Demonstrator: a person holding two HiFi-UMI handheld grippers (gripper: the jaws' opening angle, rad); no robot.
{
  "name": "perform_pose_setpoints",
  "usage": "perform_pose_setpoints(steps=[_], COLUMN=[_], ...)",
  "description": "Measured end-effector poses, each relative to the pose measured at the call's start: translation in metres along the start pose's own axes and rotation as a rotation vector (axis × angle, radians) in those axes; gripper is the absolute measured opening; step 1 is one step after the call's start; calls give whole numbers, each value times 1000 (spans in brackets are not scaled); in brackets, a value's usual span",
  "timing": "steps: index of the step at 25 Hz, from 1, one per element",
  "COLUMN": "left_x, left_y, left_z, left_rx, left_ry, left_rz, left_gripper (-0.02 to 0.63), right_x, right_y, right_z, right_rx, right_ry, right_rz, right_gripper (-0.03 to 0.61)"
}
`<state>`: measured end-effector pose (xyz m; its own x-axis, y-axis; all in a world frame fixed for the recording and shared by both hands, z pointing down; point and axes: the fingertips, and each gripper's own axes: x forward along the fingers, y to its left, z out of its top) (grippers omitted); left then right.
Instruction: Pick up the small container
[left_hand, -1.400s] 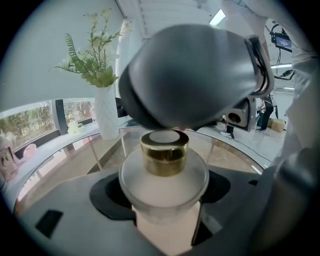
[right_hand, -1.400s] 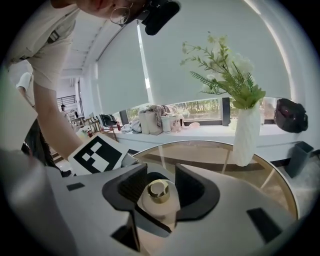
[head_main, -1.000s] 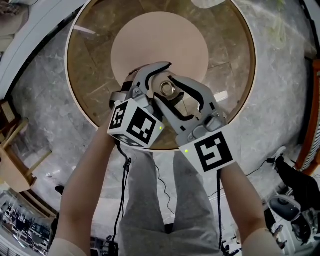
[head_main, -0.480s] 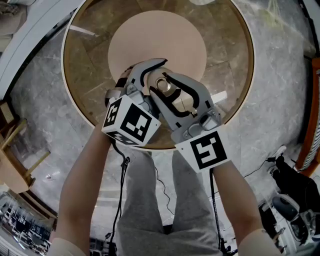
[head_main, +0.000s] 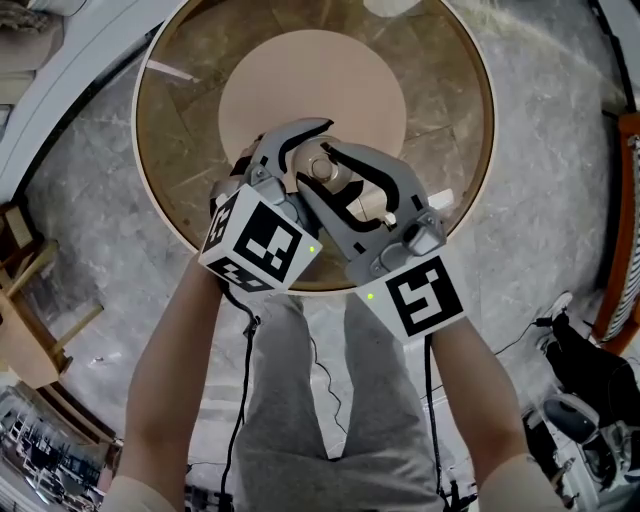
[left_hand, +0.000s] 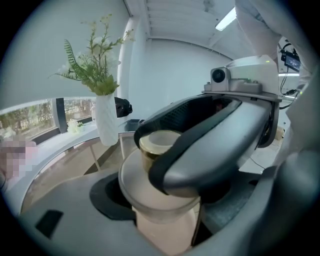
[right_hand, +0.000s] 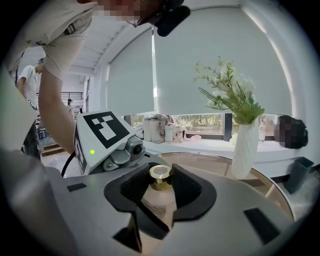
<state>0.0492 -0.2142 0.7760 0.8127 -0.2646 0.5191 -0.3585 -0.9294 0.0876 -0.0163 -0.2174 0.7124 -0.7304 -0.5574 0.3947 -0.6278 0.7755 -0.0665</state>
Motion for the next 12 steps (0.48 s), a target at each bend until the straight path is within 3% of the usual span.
perform_pose_setpoints(steps=[8, 12], left_x=[-38, -63], left_y=[-2, -5], left_z=[62, 111], left_rx=[-9, -4], left_ry=[-1, 4], left_rz=[8, 20], left_gripper=[345, 345], right_x=[-26, -50], right_y=[4, 3], right_z=[70, 123], right_rx=[-7, -5], right_ry=[-57, -89], right_rz=[19, 20], right_gripper=[138, 138])
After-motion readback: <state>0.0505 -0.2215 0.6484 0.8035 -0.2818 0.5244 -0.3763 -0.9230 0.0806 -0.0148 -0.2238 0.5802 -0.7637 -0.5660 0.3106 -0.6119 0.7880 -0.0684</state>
